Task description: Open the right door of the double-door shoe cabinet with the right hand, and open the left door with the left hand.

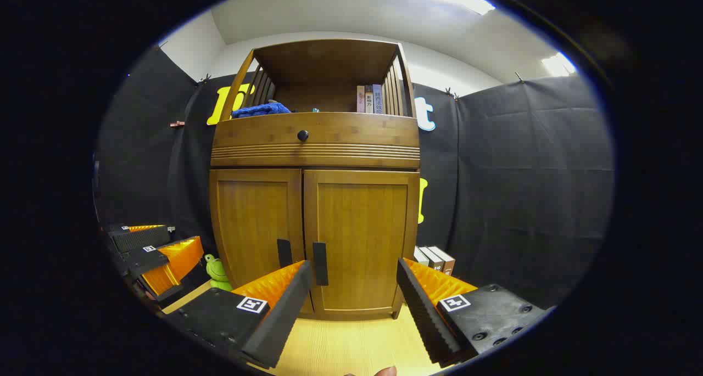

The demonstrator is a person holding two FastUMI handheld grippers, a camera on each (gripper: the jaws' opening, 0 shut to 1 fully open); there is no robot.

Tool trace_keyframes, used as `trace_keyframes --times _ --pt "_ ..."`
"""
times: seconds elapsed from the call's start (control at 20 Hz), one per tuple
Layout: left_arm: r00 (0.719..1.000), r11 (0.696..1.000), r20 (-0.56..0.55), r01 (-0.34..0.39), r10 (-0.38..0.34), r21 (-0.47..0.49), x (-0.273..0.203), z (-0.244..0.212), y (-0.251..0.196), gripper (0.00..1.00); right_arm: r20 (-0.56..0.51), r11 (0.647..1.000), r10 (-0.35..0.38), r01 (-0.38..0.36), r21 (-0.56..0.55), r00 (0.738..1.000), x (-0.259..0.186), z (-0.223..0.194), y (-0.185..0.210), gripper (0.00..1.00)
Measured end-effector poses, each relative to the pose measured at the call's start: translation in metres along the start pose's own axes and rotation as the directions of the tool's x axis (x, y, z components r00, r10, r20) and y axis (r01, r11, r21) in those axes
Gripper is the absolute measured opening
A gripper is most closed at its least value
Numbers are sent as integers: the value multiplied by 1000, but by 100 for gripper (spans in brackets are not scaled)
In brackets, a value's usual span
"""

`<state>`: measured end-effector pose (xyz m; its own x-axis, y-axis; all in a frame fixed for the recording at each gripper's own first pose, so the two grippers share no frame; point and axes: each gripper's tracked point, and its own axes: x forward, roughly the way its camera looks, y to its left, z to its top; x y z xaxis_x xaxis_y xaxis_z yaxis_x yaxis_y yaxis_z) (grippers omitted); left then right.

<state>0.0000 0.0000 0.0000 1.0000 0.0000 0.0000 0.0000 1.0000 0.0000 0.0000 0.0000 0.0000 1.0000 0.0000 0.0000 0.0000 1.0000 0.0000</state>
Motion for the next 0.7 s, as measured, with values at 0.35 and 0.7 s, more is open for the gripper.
trace_keyframes --times 0.35,0.7 --pt "1000 1000 6 -1 1 7 -2 0 2 94 -4 1000 6 -6 -11 1000 -3 -2 2 98" --pt "1000 1000 9 3 -3 7 1 0 1 94 -6 1000 3 -3 -18 1000 -1 -2 0 97"
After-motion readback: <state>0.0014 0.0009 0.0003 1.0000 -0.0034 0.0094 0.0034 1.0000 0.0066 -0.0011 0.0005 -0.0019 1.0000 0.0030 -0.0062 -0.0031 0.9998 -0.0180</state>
